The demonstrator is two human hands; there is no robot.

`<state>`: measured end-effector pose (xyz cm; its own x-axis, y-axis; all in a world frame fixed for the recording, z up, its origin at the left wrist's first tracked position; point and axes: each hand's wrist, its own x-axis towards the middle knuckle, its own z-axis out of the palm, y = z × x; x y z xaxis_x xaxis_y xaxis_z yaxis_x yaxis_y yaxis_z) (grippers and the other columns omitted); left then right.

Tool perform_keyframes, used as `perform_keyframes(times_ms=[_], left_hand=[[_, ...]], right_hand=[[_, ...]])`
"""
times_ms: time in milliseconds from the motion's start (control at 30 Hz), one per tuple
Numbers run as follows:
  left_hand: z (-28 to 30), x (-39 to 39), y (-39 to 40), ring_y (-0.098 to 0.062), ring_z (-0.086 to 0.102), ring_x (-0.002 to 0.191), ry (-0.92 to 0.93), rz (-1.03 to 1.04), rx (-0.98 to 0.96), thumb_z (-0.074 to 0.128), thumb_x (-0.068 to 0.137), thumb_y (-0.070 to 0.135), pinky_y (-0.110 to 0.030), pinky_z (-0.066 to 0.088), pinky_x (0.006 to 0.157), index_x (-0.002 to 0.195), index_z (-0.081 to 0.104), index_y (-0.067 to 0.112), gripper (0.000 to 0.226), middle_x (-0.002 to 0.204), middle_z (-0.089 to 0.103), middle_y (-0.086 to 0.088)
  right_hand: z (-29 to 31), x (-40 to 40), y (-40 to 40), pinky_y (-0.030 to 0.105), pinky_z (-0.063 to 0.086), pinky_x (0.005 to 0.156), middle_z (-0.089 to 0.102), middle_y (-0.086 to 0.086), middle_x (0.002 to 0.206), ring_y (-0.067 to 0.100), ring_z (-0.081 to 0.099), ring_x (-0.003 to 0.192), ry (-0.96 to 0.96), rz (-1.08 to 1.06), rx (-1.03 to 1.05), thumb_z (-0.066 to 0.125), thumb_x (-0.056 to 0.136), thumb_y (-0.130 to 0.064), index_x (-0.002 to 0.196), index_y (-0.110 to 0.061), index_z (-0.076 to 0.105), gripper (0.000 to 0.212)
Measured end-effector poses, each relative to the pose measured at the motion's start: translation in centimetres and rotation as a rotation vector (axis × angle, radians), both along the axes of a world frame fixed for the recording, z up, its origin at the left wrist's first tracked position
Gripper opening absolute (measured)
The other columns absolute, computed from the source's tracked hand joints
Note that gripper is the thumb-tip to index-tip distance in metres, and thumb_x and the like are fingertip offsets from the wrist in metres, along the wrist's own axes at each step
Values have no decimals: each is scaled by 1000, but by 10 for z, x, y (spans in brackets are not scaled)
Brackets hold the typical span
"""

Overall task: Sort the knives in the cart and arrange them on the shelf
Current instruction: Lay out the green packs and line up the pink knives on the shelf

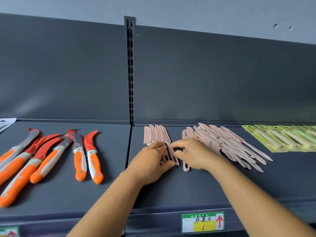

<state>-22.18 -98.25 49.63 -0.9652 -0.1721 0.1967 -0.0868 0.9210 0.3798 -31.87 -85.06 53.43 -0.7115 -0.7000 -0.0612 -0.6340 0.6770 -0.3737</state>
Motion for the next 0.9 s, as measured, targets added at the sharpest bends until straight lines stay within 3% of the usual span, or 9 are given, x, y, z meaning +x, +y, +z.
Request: perform_keyframes(times_ms=[100, 200, 367, 467, 567, 633, 733, 833, 900], left_hand=[[0, 1, 1, -12, 44, 126, 27, -5, 10, 52, 91, 48, -18, 33, 98, 135, 48, 18, 54, 141, 41, 9], [-1, 1, 1, -12, 44, 126, 25, -4, 20, 51, 92, 48, -18, 33, 98, 137, 47, 19, 53, 142, 39, 10], [0, 1, 1, -17, 29, 138, 31, -21, -21, 48, 93, 51, -24, 24, 111, 148, 29, 22, 66, 154, 24, 9], [2, -5, 6, -14, 17, 144, 9, -56, -95, 43, 96, 49, -26, 15, 115, 149, 28, 21, 62, 157, 21, 5], [2, -9, 7, -16, 23, 142, -36, -55, -107, 41, 97, 46, -27, 19, 114, 146, 34, 21, 56, 156, 24, 5], [1, -9, 7, -18, 27, 140, -46, -43, -94, 43, 97, 45, -27, 22, 113, 146, 35, 21, 55, 156, 25, 6], [2, -7, 8, -18, 27, 140, -38, -36, -87, 43, 97, 44, -24, 20, 112, 147, 34, 20, 56, 156, 24, 6], [2, -8, 8, -17, 27, 140, -47, -27, -71, 44, 96, 45, -22, 19, 111, 147, 32, 19, 58, 156, 23, 6], [1, -8, 8, -17, 26, 141, -55, -25, -59, 44, 96, 45, -24, 20, 112, 147, 32, 19, 59, 157, 23, 6]], right_hand=[[-4, 3, -3, 34, 46, 91, 70, -7, 103, 10, 53, 104, 4, 9, -2, 41, 92, -27, 116, -42, 58, 33], [-5, 5, -7, 36, 32, 105, 53, -16, 131, 13, 38, 127, 63, 48, 39, 39, 98, -27, 131, -36, 52, 36], [-10, 2, 3, 31, 19, 114, 31, -6, 152, 18, 24, 139, 143, -38, 79, 41, 98, -35, 143, -23, 39, 47], [-12, 9, 12, 35, 27, 110, 34, -2, 147, 23, 25, 135, 109, -117, 145, 42, 97, -37, 138, -19, 43, 44], [-12, 13, 8, 34, 39, 92, 46, 6, 130, 27, 40, 121, 157, -164, 183, 43, 97, -28, 107, -16, 53, 19], [-7, 14, 4, 32, 39, 79, 49, 7, 125, 27, 46, 116, 220, -190, 226, 46, 94, -15, 118, -16, 54, 25], [0, 12, -2, 33, 42, 76, 54, 10, 122, 28, 53, 113, 267, -224, 253, 48, 89, -1, 136, -19, 44, 51], [4, 4, -6, 32, 46, 71, 63, 13, 112, 32, 58, 97, 143, -336, 47, 49, 87, 1, 111, -12, 54, 27], [0, -2, -11, 30, 49, 69, 66, 11, 108, 32, 59, 93, -13, -382, -182, 48, 85, 0, 103, -10, 63, 26]])
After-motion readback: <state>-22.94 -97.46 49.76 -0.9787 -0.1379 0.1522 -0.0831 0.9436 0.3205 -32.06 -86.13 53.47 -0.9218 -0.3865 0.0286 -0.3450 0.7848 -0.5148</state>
